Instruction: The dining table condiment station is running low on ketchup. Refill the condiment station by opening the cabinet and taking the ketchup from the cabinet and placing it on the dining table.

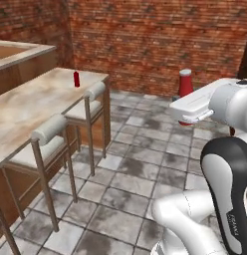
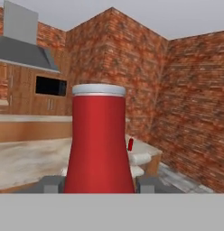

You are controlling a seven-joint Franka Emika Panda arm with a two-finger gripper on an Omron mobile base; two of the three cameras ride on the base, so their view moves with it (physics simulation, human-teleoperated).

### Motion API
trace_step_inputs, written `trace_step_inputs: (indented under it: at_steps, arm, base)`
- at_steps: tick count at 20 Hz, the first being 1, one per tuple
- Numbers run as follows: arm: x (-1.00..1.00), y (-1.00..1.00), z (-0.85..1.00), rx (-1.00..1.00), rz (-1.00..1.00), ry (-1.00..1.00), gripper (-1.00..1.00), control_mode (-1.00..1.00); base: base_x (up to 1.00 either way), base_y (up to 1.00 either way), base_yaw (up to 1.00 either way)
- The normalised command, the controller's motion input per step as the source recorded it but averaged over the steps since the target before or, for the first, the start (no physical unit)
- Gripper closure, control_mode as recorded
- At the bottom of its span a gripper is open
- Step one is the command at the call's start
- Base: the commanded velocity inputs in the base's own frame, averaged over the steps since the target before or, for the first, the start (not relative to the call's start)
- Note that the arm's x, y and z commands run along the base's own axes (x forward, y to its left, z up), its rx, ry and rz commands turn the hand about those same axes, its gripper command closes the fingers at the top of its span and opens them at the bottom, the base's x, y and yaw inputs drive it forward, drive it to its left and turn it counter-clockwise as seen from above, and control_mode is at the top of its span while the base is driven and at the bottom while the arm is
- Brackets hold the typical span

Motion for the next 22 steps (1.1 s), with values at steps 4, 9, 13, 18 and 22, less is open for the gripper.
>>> trace_step_inputs:
  at_steps: [4,9,13,18,22]
  arm:
    - [0.0,0.0,0.0,0.0,0.0,0.0,1.0,1.0]
    - [0.0,0.0,0.0,0.0,0.0,0.0,1.0,1.0]
    - [0.0,0.0,0.0,0.0,0.0,0.0,1.0,1.0]
    - [0.0,0.0,0.0,0.0,0.0,0.0,1.0,1.0]
    - [0.0,0.0,0.0,0.0,0.0,0.0,1.0,1.0]
  base:
    - [1.0,-0.61,0.48]
    - [1.0,-0.64,0.47]
    - [1.0,-0.74,0.45]
    - [1.0,-0.68,0.47]
    - [1.0,-0.59,0.48]
